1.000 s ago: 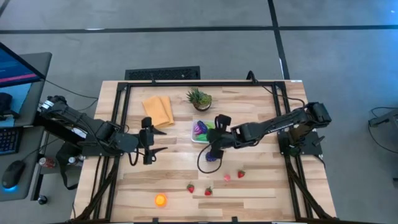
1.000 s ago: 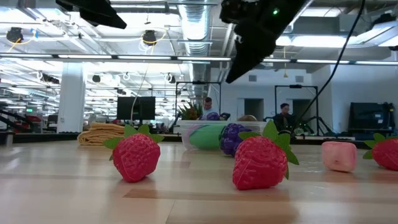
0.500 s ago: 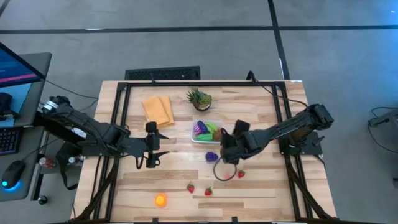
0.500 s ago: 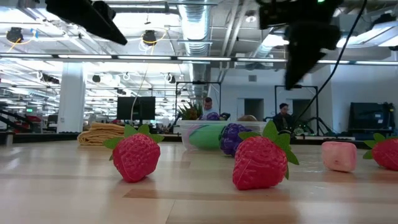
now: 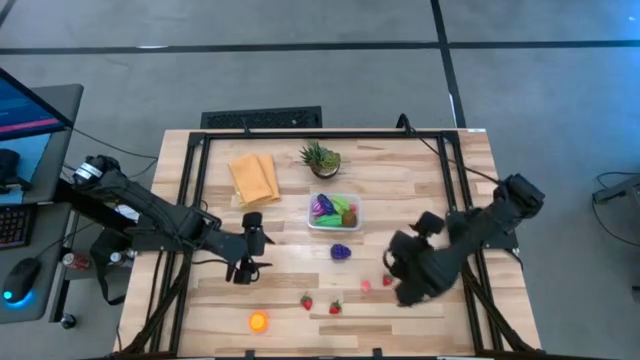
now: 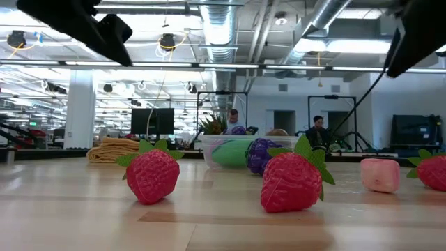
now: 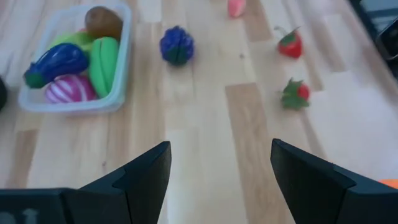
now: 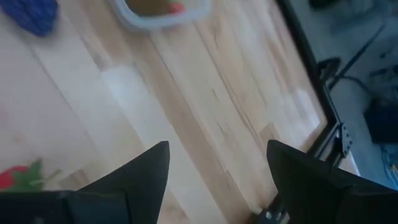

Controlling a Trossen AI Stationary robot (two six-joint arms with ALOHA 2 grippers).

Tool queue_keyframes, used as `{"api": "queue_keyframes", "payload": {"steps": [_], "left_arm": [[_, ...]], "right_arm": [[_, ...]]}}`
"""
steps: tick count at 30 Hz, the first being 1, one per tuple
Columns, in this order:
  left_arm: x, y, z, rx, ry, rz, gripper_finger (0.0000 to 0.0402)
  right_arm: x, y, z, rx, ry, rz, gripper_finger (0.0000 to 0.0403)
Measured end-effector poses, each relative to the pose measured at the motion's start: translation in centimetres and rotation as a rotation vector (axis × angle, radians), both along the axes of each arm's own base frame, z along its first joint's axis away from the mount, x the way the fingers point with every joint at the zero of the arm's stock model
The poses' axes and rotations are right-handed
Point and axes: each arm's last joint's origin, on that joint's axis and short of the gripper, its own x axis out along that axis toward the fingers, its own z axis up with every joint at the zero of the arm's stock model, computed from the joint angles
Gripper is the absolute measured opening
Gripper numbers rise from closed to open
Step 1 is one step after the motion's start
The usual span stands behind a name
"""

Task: Pick and placing Produce into tupperware
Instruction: Put the bottom left red strawberry into the transparent container

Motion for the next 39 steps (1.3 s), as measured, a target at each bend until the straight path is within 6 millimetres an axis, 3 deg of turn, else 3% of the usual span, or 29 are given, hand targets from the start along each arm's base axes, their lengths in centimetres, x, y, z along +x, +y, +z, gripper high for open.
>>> {"api": "queue_keyframes", "payload": {"steps": [8, 19, 24, 32, 39], "left_arm": [[0.4, -0.4, 0.6, -0.042, -0.074, -0.010, 0.0265], [0.6, -0.3, 0.8, 0.025, -0.109, -0.039, 0.0265], [1.2, -0.4, 1.7, 0.074, -0.220, -0.061, 0.0265], [1.4, -0.3, 2.0, 0.114, -0.275, 0.017, 0.0265], [1.8, -0.8, 1.4, 0.057, -0.245, -0.049, 0.0265]], "right_arm": [[-3.5, 3.6, -0.6, -0.039, -0.202, 0.117, 0.0265], [-6.0, 5.4, -3.5, 0.028, -0.368, 0.187, 0.0265], [-6.3, 5.2, -4.6, 0.019, -0.439, 0.192, 0.0265], [-4.9, 3.7, -5.5, 0.104, -0.375, -0.028, 0.0265], [-3.9, 4.2, -5.8, 0.140, -0.340, 0.063, 0.0265]]}}
